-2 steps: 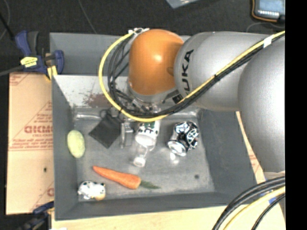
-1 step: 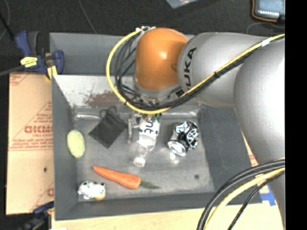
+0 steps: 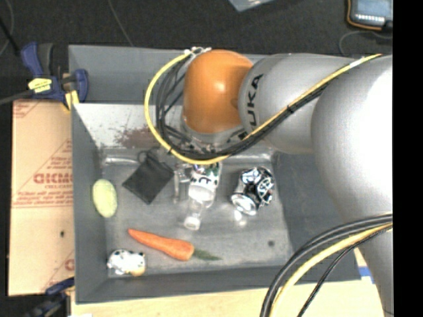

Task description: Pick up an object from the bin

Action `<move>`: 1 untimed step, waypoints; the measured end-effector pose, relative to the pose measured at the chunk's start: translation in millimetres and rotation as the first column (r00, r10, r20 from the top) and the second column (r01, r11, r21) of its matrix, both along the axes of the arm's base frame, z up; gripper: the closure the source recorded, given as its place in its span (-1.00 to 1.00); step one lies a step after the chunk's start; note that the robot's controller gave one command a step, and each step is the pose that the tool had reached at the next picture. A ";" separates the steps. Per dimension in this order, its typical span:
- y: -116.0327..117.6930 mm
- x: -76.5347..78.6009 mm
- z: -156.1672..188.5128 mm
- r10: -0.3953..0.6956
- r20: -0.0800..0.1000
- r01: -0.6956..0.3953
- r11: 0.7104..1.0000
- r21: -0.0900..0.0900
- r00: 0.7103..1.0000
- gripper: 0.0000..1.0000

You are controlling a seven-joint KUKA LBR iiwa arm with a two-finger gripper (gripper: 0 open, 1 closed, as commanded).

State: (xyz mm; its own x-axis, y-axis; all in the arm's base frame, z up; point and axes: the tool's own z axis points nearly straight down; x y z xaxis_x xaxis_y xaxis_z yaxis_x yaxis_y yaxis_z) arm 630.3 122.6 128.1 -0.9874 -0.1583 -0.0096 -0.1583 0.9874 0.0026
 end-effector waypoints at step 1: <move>3.0 3.1 -40.1 0.185 0.002 -0.185 0.983 -0.005 0.983 -1.00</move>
Offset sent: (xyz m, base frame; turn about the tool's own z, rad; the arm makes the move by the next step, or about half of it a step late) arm 0.0013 0.0000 -0.0581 -0.1785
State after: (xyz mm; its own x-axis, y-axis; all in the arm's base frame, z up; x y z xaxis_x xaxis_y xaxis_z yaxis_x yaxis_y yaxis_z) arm 633.4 125.6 88.0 -0.9409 -0.3385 -0.0112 -0.3385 0.9410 -0.0024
